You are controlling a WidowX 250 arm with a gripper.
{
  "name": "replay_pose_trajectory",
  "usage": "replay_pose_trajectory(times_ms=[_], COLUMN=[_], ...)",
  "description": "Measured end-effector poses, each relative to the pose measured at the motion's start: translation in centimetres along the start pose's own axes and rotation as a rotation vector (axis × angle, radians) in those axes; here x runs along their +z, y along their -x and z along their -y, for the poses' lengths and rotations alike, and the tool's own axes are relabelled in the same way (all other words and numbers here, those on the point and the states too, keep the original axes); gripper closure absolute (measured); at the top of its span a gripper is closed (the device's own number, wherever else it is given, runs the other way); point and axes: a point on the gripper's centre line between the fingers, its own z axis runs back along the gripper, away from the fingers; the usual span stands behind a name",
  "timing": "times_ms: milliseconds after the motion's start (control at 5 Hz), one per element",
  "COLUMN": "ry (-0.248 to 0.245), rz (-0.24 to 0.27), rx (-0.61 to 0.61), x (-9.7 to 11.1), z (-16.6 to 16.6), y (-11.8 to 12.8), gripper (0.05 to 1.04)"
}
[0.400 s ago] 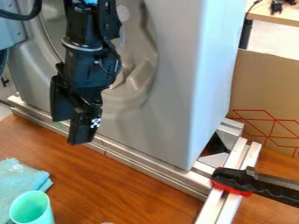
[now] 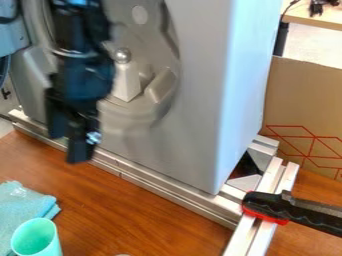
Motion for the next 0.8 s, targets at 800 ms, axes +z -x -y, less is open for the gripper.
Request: replay_pose_trajectory(times_ms=[800], ry=[0.090], rz=[-0.057], rx=[0.212], x=[-6.3], z=[-6.5], y=[5.3], gripper=[0.083])
